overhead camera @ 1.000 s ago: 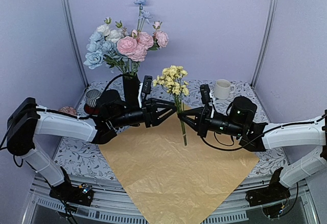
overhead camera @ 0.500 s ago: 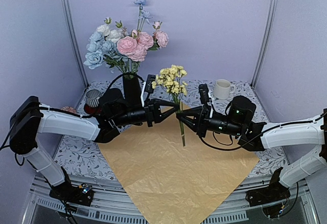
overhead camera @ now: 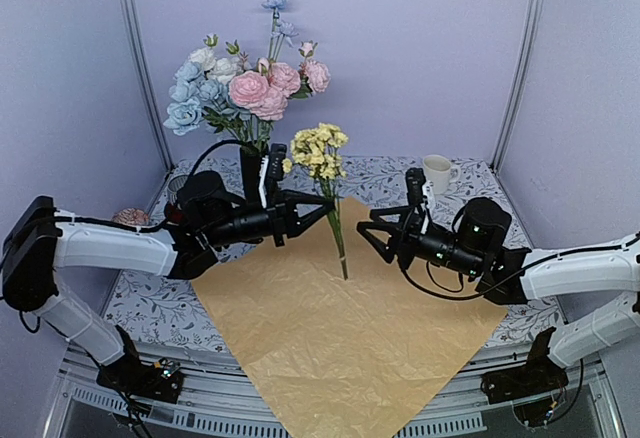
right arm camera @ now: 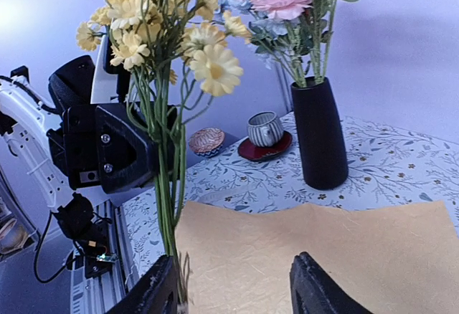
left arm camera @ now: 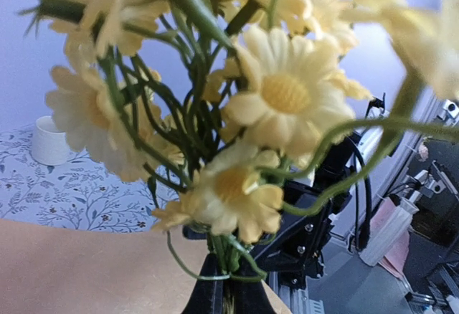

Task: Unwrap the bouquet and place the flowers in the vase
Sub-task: Pass from the right arm to the left, then place the fake flower in the vase.

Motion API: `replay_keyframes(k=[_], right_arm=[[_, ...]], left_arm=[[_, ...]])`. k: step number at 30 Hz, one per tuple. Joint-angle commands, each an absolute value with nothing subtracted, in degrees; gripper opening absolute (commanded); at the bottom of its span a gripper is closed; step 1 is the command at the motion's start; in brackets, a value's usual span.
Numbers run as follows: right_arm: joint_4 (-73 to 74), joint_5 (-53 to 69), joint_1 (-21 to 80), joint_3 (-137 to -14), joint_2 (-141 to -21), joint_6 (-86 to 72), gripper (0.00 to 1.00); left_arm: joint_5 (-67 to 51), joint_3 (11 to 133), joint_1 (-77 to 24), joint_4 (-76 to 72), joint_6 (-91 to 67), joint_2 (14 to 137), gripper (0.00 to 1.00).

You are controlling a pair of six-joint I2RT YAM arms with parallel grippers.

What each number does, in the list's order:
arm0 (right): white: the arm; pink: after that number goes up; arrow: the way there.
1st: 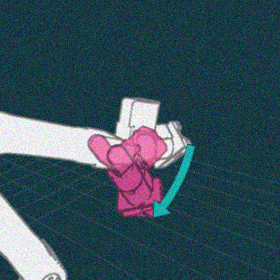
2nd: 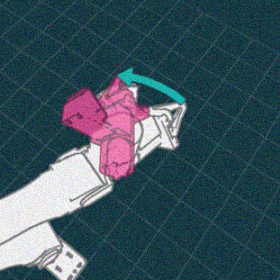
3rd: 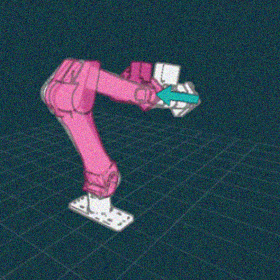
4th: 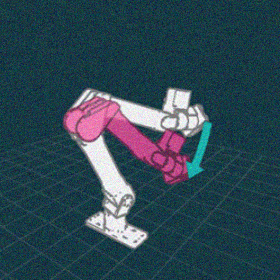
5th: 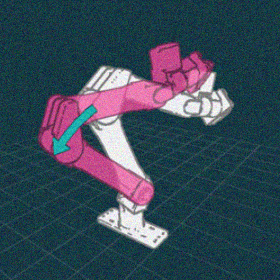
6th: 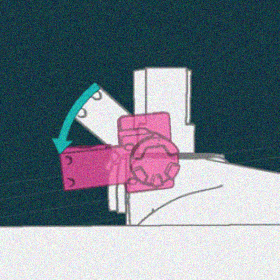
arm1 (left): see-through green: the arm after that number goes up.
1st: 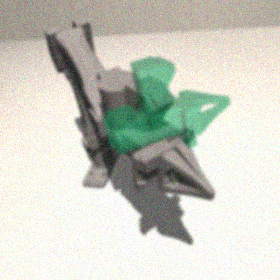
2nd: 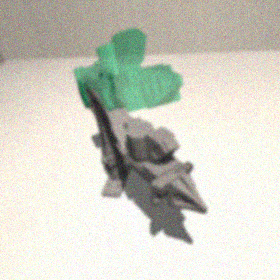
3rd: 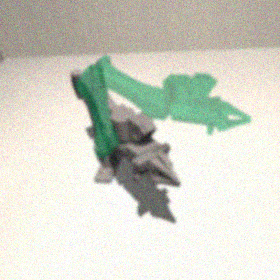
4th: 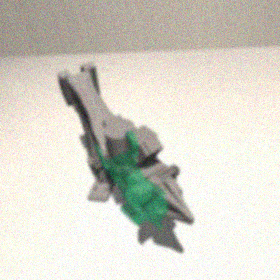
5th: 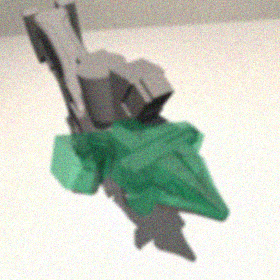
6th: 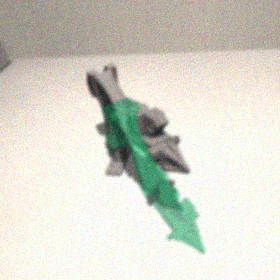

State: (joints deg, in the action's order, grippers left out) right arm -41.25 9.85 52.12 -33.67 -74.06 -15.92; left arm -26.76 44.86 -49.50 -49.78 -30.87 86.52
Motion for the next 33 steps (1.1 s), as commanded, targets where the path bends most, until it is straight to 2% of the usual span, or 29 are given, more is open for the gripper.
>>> replay_keyframes(k=[1,6,10,14,19,22,25,33], right_arm=[[-41.0,-0.3,52.0,-31.0,-68.8,-12.6,0.60],[-40.9,-10.4,50.4,-29.8,-66.6,-7.3,0.70],[-41.2,-15.4,47.8,-30.5,-68.4,-3.1,0.70],[-44.4,-17.7,44.9,-29.8,-71.3,-2.4,0.70],[-52.7,-17.9,43.8,-25.1,-76.4,-5.9,0.69],[-55.6,-17.2,43.7,-23.7,-79.4,-6.5,0.69],[-56.0,-15.9,43.6,-23.4,-80.5,-6.9,0.68],[-56.1,-14.1,43.6,-23.5,-80.1,-5.9,0.68]], left_arm=[[-23.3,41.6,-45.7,-45.1,-26.1,81.1,0.00],[-16.5,39.3,-42.8,-38.2,-17.1,75.3,0.00],[-6.8,35.4,-41.5,-40.5,-9.1,71.6,0.00],[-2.0,30.6,-38.8,-47.3,-4.8,67.9,0.00],[1.3,34.3,-36.5,-43.9,12.5,67.0,0.00],[-1.8,35.9,-34.3,-46.5,20.8,68.6,0.00],[-11.6,38.9,-30.8,-46.3,26.7,71.1,0.00],[-18.7,45.1,-23.4,-53.4,25.0,79.6,0.00]])
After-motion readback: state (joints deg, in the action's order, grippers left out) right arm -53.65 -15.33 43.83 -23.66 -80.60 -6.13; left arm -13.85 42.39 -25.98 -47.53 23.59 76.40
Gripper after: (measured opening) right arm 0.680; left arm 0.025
